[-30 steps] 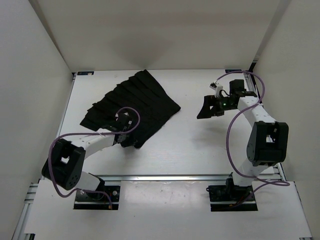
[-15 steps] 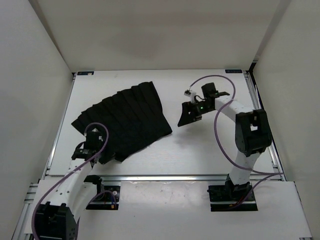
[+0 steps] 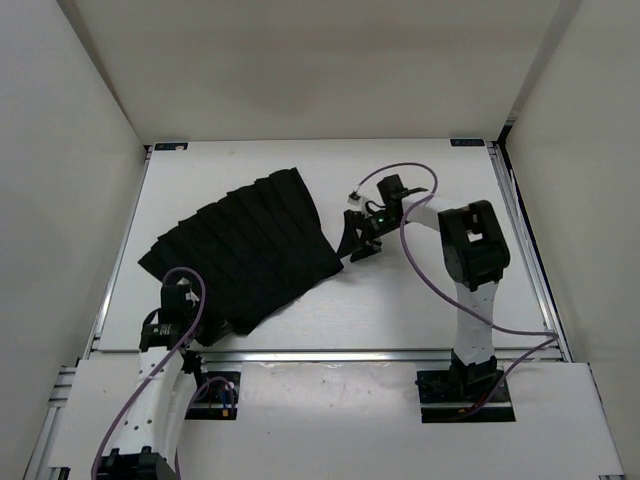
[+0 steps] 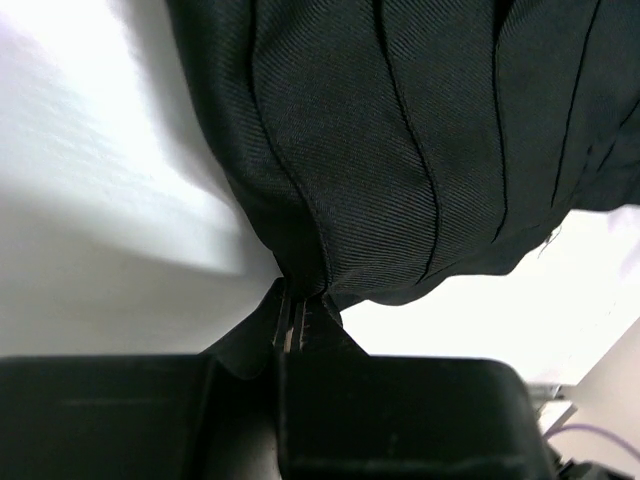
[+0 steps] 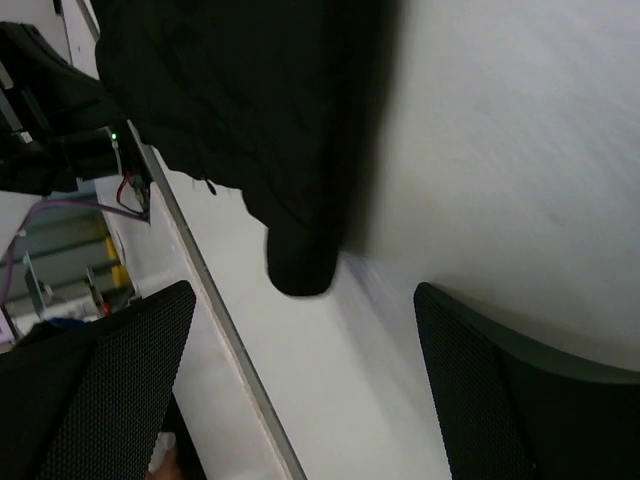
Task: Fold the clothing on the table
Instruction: Fold the skirt
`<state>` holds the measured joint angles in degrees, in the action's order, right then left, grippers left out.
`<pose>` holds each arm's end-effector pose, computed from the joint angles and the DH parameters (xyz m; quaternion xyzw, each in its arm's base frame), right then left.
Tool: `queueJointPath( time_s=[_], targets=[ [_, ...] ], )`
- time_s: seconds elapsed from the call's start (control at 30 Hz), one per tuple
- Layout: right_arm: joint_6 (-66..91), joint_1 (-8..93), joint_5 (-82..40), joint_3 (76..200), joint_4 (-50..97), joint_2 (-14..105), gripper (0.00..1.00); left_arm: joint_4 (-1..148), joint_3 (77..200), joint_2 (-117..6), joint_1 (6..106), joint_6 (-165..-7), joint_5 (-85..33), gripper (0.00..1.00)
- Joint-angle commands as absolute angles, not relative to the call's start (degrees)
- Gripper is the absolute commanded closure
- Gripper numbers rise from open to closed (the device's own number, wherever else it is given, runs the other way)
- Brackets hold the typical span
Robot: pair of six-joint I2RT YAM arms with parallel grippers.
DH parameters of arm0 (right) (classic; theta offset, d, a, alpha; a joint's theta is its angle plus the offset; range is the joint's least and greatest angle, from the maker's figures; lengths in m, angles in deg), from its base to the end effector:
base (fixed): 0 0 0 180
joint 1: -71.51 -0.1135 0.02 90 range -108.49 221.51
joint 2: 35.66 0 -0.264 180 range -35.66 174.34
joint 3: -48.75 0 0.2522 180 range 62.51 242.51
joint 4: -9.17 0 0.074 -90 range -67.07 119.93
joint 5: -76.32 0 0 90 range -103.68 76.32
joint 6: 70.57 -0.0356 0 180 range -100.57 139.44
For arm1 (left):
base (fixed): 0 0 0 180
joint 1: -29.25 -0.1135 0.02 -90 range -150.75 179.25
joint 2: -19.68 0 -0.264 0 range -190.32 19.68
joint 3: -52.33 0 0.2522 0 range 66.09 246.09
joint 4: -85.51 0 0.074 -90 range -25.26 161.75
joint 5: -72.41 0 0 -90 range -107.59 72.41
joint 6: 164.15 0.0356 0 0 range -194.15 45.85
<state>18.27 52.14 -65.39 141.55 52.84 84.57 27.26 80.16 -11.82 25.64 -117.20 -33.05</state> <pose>0.3755 0.1616 0.1345 -0.2112 0.8652 0.4496 0.0687 0.0980 -0.0033 0.1397 -0.3507 0.8956 -0.2039 0.1823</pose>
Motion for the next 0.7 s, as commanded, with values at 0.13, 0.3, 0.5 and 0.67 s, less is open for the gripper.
queueJointPath(
  time_s=[0.13, 0.3, 0.5, 0.67],
  targets=[
    [18.6, 44.7, -62.8, 145.6, 52.3, 88.9, 0.11, 20.1, 78.4, -6.0, 25.9, -117.0, -35.3, 1.0],
    [19.0, 43.1, -56.2, 148.1, 52.3, 90.0, 0.76, 19.6, 78.3, -4.4, 26.8, -117.9, -35.4, 1.0],
    [18.3, 45.6, -47.5, 142.3, 49.8, 80.1, 1.0, 28.7, 81.5, -10.2, 31.9, -118.2, -36.0, 1.0],
    [17.1, 51.6, -49.8, 132.8, 51.0, 64.5, 1.0, 40.0, 90.3, -24.7, 41.2, -119.4, -33.7, 1.0]
  ],
)
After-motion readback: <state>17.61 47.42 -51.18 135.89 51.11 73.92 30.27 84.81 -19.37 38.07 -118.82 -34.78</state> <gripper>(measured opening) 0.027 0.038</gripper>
